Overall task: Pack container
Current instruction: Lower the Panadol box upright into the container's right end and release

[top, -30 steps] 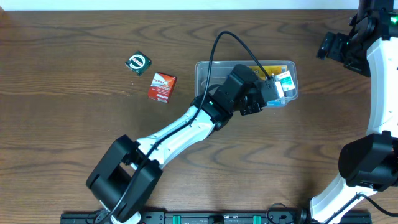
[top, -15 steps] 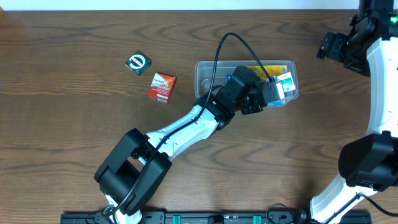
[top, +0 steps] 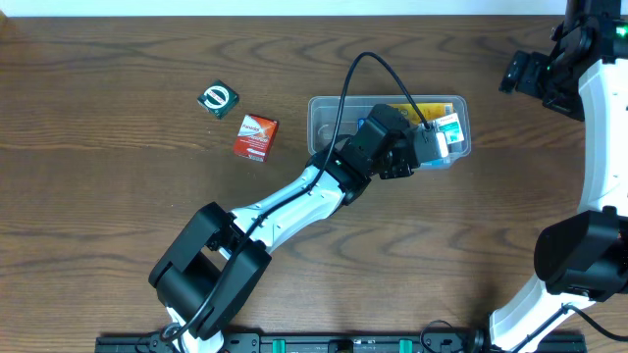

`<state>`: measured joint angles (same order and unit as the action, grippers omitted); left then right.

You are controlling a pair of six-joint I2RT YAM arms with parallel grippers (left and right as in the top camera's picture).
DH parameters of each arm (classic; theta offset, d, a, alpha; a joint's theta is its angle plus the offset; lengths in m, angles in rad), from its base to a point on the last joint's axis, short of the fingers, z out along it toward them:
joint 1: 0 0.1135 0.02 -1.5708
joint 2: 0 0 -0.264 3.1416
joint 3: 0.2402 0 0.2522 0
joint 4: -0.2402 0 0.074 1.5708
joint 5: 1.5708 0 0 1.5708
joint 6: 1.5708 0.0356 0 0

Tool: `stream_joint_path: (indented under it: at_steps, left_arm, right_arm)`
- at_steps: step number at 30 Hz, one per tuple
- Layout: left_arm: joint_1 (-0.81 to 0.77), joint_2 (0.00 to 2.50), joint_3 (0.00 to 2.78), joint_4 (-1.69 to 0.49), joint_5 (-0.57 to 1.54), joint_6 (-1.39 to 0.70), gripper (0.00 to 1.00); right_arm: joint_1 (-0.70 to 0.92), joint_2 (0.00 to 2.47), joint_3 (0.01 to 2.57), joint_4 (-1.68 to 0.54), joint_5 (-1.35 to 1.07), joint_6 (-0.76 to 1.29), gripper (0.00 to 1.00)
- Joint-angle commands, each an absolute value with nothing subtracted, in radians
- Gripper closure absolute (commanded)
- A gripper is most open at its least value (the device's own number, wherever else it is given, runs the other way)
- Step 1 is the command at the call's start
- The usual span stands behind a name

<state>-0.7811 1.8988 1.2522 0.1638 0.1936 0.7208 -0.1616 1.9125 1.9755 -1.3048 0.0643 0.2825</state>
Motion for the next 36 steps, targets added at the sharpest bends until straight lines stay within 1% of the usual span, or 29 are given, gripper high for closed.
stream_joint_path:
  at_steps: [1,6,20,23,25,26,28,29,31,36]
  left_arm:
    - [-0.780,1.908,1.271,0.150,0.171,0.785,0.58]
    - [-0.780,1.908,1.271,0.144,0.171,0.861,0.59]
    - [-0.780,1.908,1.271,0.144,0.171,0.864,0.61]
    - [-0.780,1.908,1.271,0.147,0.171,0.864,0.59]
    - [-0.780,1.908,1.271,0.151,0.171,0.864,0.56]
    - [-0.780,1.908,1.271,0.152,0.171,0.864,0.56]
    - [-0.780,1.908,1.271,0.157,0.171,0.864,0.57]
    - [-0.780,1.908,1.271,0.160,0.171,0.864,0.60]
    - [-0.780,1.908,1.271,0.163,0.171,0.863,0.62]
    - [-0.780,1.908,1.271,0.171,0.164,0.863,0.62]
  right_arm:
    - [-0.163,1.885,1.982,-1.305,0.075,0.299,0.01]
    - [-0.163,1.885,1.982,-1.305,0.075,0.299,0.01]
    - [-0.163,1.885,1.982,-1.305,0.075,0.299,0.01]
    - [-0.163,1.885,1.982,-1.305,0.075,0.299,0.01]
    - [-0.163,1.885,1.982,-1.305,0.075,0.299,0.01]
    - [-0.163,1.885,1.982,-1.305,0.075,0.299,0.01]
    - [-0.163,1.885,1.982,-1.305,0.075,0.299,0.01]
    - [-0.163,1.885,1.982,-1.305,0.075,0.299,0.01]
    - [-0.163,1.885,1.982,-1.305,0.075,0.299,0.01]
    - [-0.163,1.885,1.982,-1.305,0.075,0.299,0.01]
